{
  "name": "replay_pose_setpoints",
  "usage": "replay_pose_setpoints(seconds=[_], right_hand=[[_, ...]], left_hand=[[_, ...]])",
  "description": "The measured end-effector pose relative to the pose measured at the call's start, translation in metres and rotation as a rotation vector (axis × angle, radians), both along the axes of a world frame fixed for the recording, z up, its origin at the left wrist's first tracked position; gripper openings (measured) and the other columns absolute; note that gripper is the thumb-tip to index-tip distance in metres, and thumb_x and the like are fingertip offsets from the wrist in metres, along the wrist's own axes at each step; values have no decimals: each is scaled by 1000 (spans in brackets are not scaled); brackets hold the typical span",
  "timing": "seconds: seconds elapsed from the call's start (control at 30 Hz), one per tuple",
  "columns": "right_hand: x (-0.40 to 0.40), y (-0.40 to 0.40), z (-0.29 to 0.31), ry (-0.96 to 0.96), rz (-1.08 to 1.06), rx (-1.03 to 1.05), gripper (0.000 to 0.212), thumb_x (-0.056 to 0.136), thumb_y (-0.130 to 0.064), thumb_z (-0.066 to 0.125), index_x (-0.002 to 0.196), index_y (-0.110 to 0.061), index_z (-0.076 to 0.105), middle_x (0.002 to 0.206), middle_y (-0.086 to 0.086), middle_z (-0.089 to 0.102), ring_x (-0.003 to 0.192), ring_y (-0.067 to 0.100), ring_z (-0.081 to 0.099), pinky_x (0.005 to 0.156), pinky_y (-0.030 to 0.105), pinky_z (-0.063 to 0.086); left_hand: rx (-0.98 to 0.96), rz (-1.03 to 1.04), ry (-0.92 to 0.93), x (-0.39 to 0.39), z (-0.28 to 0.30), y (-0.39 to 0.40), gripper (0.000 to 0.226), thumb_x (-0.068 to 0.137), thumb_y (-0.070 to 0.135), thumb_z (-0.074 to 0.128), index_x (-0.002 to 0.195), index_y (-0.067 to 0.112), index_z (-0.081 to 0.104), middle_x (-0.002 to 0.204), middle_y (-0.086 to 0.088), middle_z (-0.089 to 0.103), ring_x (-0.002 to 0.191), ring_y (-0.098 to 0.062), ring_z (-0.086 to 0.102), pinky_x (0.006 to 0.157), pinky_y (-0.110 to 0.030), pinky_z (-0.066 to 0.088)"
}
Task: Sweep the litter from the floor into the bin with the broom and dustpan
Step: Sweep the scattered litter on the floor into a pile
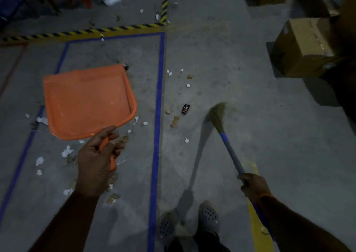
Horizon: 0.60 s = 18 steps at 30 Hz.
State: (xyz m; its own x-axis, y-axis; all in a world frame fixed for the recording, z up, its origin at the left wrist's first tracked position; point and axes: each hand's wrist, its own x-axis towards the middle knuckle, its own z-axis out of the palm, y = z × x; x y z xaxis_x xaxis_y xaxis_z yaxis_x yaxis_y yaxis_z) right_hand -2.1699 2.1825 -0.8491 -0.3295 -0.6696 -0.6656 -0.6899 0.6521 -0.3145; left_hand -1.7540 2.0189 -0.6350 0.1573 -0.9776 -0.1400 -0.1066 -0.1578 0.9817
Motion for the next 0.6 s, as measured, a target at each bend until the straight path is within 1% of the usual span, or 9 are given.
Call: replay_pose_setpoints(seconds=[0.07, 0.17, 0.23, 0.3, 0.37, 0.47, 0.6], right_hand=[[23, -24, -2, 7, 138, -6, 43, 74, -13, 71, 113, -29, 72, 117, 2, 71, 99, 20, 69, 92, 24, 51], [64, -53, -6, -9, 337, -12, 43, 80, -19, 67, 122, -29, 66, 127, 0, 66, 114, 19, 63, 101, 23, 45], [97, -66, -10, -43, 439, -24, 44, 82, -19, 66, 125, -30, 64, 132, -1, 62, 119, 18, 59, 105, 23, 42], [131, -75, -13, -107, 523, -34, 46, 81, -17, 66, 125, -29, 63, 134, -2, 61, 122, 17, 58, 108, 24, 40], [162, -81, -13, -163, 598, -56, 45, 82, -17, 66, 125, -28, 64, 134, -1, 61, 123, 18, 57, 110, 25, 39], [192, -76, -7, -246, 632, -82, 43, 83, -14, 65, 124, -27, 66, 131, 0, 63, 119, 17, 59, 108, 24, 41], [198, -46, 4, -303, 594, -112, 44, 82, -12, 64, 122, -29, 68, 127, -3, 66, 114, 13, 62, 104, 17, 42]], left_hand=[[19, 15, 2, 9, -1, 1, 34, 97, -1, 57, 121, 19, 70, 109, -7, 70, 73, -12, 67, 61, -17, 54], [29, 69, 17, 24, 1, 7, 35, 97, -5, 54, 122, 15, 67, 99, -1, 71, 64, -8, 64, 52, -16, 50], [41, 99, 29, 39, 2, 11, 36, 96, -6, 54, 117, 18, 69, 96, -3, 70, 61, -9, 62, 50, -17, 50], [46, 103, 11, 59, 1, 13, 37, 96, -5, 55, 113, 23, 73, 103, -10, 69, 68, -14, 64, 59, -22, 53], [49, 110, -22, 78, 2, 15, 37, 97, -3, 56, 115, 24, 73, 107, -10, 70, 74, -18, 64, 65, -25, 54], [51, 128, -39, 93, 7, 18, 36, 98, -4, 53, 125, 14, 68, 106, -7, 71, 70, -13, 65, 61, -18, 54], [23, 114, -12, 104, 18, 21, 35, 98, -6, 52, 128, 7, 65, 106, -10, 68, 70, -12, 65, 62, -18, 53]])
